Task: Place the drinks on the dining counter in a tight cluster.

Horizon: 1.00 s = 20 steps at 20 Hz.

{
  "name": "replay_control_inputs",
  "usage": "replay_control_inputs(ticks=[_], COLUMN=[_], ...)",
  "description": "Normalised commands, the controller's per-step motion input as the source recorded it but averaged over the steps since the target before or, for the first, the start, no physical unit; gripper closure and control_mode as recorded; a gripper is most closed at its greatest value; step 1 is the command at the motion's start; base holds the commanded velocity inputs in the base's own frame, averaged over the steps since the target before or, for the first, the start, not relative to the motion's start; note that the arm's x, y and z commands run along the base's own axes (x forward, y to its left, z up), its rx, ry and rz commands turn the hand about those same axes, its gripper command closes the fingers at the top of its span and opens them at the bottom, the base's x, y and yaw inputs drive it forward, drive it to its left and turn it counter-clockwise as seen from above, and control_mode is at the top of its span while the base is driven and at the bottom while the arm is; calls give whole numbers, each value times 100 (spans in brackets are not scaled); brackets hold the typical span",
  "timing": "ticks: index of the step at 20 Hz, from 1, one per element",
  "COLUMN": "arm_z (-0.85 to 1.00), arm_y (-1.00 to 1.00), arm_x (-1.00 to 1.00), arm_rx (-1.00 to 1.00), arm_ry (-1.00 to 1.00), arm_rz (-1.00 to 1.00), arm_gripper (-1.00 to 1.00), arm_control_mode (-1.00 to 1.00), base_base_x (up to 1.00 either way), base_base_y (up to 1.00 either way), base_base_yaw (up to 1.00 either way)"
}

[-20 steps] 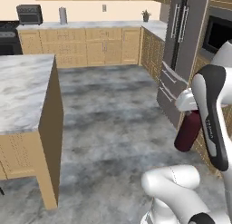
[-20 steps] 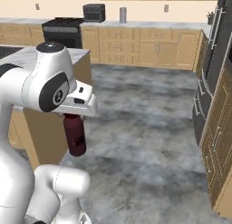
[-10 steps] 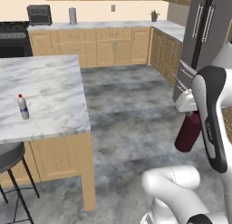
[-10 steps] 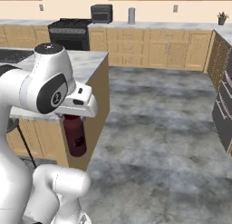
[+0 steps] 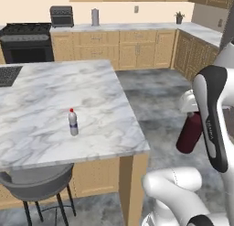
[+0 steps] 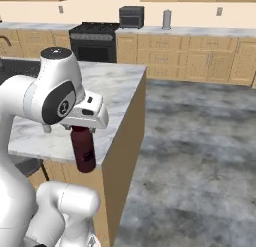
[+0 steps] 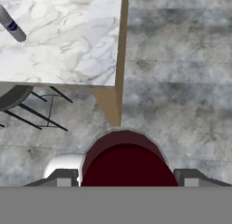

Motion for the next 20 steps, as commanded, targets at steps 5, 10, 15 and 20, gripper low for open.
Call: replay_control_inputs(ticks=[5, 10, 15, 20], arm_z=[0, 0, 0, 0], arm_y=[0, 0, 0, 0], arm_x=[0, 0, 0, 0], arm_rx=[0, 0, 0, 0], arm_ry=[0, 0, 0, 0], arm_rz=[0, 0, 0, 0], arm_gripper=[100, 100, 100, 100], arm_control_mode=[100, 100, 100, 100], base_base_x=[39, 77, 24, 0], base_base_y=[94, 17, 1, 1], base_base_yaw=[12, 7, 1, 0])
